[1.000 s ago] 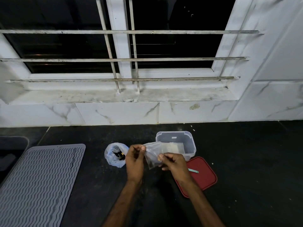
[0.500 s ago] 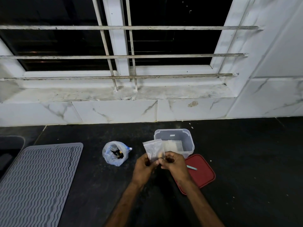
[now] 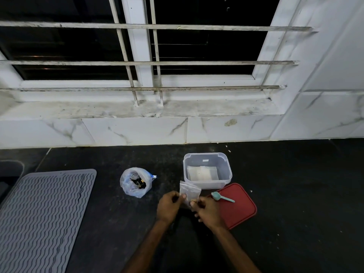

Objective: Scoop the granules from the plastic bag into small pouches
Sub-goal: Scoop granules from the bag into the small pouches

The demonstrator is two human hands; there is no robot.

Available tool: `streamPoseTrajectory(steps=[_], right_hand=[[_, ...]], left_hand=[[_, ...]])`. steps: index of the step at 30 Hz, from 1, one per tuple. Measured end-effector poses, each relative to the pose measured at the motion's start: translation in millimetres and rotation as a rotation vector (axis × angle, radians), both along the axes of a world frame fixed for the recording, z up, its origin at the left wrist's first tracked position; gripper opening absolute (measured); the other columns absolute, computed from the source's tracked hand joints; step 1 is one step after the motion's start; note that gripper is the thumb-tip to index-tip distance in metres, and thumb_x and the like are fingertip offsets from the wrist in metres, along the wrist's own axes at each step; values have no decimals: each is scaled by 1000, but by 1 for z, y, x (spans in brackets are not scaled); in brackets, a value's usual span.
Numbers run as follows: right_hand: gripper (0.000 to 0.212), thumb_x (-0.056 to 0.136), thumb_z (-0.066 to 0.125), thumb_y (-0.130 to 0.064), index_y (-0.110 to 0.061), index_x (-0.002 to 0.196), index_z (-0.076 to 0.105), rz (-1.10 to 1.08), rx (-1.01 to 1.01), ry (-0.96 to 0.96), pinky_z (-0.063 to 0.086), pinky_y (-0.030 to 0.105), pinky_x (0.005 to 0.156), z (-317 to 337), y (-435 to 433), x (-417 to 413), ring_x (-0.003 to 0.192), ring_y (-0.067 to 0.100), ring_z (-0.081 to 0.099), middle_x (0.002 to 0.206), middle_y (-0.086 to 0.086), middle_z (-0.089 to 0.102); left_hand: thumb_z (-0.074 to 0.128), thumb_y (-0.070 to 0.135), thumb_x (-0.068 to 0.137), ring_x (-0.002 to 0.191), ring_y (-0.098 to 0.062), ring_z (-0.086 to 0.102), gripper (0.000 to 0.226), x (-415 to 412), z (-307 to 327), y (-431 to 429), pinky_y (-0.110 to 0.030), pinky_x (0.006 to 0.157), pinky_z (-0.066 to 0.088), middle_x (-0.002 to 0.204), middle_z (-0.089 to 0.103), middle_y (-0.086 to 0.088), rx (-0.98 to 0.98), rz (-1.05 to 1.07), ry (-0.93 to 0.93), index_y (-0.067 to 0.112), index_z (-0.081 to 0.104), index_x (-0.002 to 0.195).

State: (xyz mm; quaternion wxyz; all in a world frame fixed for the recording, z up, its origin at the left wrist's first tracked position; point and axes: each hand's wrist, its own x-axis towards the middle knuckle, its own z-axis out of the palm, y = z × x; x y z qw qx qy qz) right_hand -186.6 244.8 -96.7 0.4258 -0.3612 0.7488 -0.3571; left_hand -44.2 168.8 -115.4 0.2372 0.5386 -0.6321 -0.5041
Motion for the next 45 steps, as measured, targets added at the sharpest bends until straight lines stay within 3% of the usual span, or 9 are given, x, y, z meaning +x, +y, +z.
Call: streamPoseTrajectory(steps=[4, 9, 13, 20, 28, 31, 34, 39, 45], right_hand=[[15, 89, 68, -30, -28, 74, 68, 84, 44, 160, 45, 21, 61, 0, -4, -6, 62, 2, 59, 62, -13, 64], [16, 89, 65, -34, -19, 95, 65, 86, 102, 357, 46, 20, 68, -2, -5, -6, 79, 7, 61, 87, -6, 65], [20, 87, 64, -35, -24, 103, 61, 52, -25, 535, 48, 29, 82, 9, -3, -10, 96, 12, 55, 102, -8, 60], [11, 92, 62, -18, -14, 93, 72, -53, -265, 753, 50, 34, 79, 46, -46, -55, 93, 21, 60, 96, 2, 68], [57, 86, 67, -10, -10, 140, 50, 443, 202, 725, 37, 30, 109, 12, -120, -105, 130, 24, 49, 140, 9, 53], [61, 83, 69, -13, -14, 141, 49, 601, 251, 783, 41, 32, 105, 7, -132, -109, 126, 24, 52, 138, 7, 56], [45, 87, 61, -17, -18, 132, 56, 601, 202, 1007, 44, 32, 100, 10, -132, -111, 119, 23, 57, 129, 4, 62], [27, 91, 58, -21, -15, 115, 68, 550, 234, 1220, 49, 32, 95, 18, -133, -99, 112, 22, 61, 119, 5, 67], [29, 88, 60, -16, -10, 116, 64, 524, 181, 1045, 46, 31, 93, 30, -135, -115, 116, 24, 58, 122, 8, 64]], left_hand=[[76, 26, 82, 84, -12, 71, 8, -4, -5, -2, -31, 81, 56, 84, 75, 7, 49, -34, 36, 23, 70, 86], [69, 22, 88, 86, -2, 69, 8, -6, -10, -8, -35, 83, 59, 90, 74, 12, 20, 14, 27, 29, 69, 92], [67, 23, 89, 81, -4, 70, 9, -5, -14, -11, -40, 80, 59, 86, 74, 13, 30, 23, 4, 31, 70, 87], [66, 20, 90, 84, -4, 69, 8, -4, -12, -17, -38, 82, 59, 89, 74, 11, 34, 13, 24, 27, 70, 92], [66, 24, 90, 95, -3, 63, 34, 1, 9, -23, -28, 86, 51, 102, 67, 11, -30, 73, 50, 27, 51, 120], [66, 18, 91, 94, -2, 63, 35, 12, 20, -29, -25, 85, 50, 100, 66, 9, -75, 119, 99, 22, 49, 121], [64, 14, 92, 93, -1, 63, 31, 18, 26, -31, -23, 85, 51, 99, 66, 7, -93, 120, 124, 20, 50, 119], [63, 10, 92, 94, -14, 65, 29, 26, 24, -31, -35, 85, 56, 98, 66, -1, -88, 185, 189, 18, 52, 117], [64, 9, 91, 91, -13, 66, 27, 11, 30, -19, -37, 82, 58, 97, 67, -2, -60, 184, 223, 19, 55, 115]])
